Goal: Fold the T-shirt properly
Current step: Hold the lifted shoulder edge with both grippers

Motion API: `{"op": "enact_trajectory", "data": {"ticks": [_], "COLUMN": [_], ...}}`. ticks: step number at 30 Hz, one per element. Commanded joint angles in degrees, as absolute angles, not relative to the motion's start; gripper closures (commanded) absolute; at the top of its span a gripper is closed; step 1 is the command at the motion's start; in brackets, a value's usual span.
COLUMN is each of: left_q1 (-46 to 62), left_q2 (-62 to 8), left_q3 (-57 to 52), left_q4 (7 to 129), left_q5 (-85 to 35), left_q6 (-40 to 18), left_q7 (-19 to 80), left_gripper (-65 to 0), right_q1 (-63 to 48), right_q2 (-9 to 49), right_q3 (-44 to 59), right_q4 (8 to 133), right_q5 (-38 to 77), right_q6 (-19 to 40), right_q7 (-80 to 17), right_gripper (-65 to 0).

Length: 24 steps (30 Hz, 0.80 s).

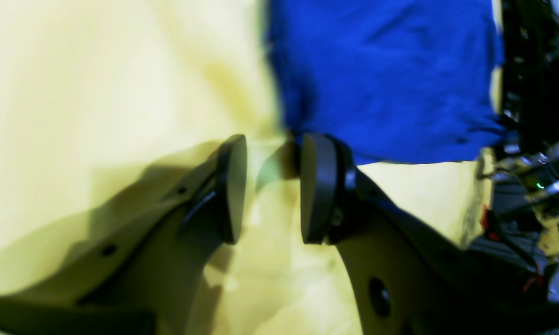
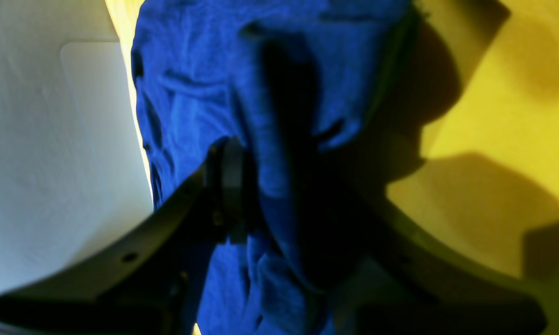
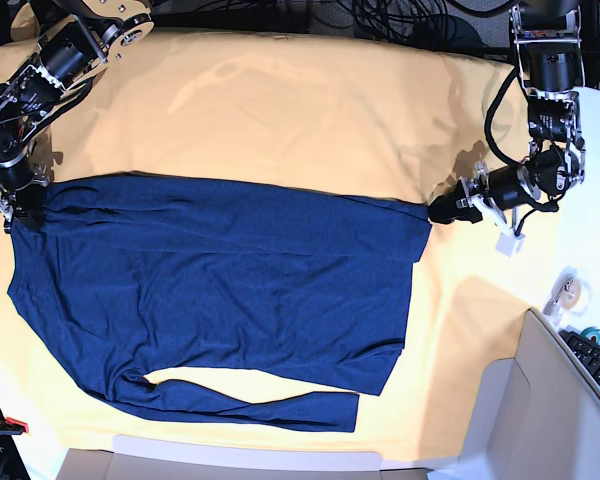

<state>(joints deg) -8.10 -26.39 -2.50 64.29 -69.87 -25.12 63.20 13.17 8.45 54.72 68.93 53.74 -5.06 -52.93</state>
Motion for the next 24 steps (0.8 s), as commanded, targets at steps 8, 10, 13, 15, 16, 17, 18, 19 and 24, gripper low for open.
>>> {"op": "enact_trajectory", "data": {"ticks": [8, 10, 13, 15, 16, 17, 18, 19, 24], "left_q1": [-10.95, -11.65, -12.35, -13.41, -13.67, -13.85, -14.02, -14.02, -15.52], "left_q2": [-27.30, -27.30, -27.21, -27.03, -27.03, -27.03, -26.95, -26.95, -26.07], "left_q3": [-2.95, -3.21, -2.95, -2.86, -2.86, -2.86, -2.77, -2.77, -2.59], "left_q4": [64.92, 64.92, 65.10, 64.92, 64.84, 64.84, 64.75, 64.04, 59.56], "left_q5": [-71.78, -71.87, -71.87, -71.87, -71.78, -71.78, -71.69, -71.69, -71.69], "left_q6": [-25.71, -25.71, -25.71, -25.71, -25.71, -25.71, -25.71, -25.63, -25.54], "left_q7": [64.66, 66.59, 67.56, 67.65, 67.65, 67.65, 67.56, 67.47, 67.21], "left_gripper": [-21.9, -25.9, -29.9, -30.3, -30.3, -30.4, -30.4, -30.4, -30.5], "right_q1": [13.23, 13.23, 13.23, 13.23, 13.23, 13.23, 13.23, 13.23, 13.14], "right_q2": [8.48, 8.48, 8.48, 8.48, 8.48, 8.48, 8.48, 8.48, 8.48], "right_q3": [54.64, 54.64, 54.55, 54.55, 54.55, 54.55, 54.55, 54.55, 54.55], "right_q4": [68.88, 68.88, 68.88, 68.88, 68.88, 68.88, 68.88, 68.88, 68.88], "right_q5": [53.14, 53.14, 53.14, 53.14, 53.14, 53.14, 53.14, 53.14, 53.14], "right_q6": [-4.35, -4.35, -4.35, -4.35, -4.35, -4.35, -4.35, -4.35, -4.35], "right_q7": [-52.97, -52.97, -52.97, -52.97, -52.97, -52.97, -52.97, -52.97, -52.97], "right_gripper": [-11.9, -11.9, -11.9, -11.9, -11.9, -11.9, -11.9, -11.9, -11.9]}}
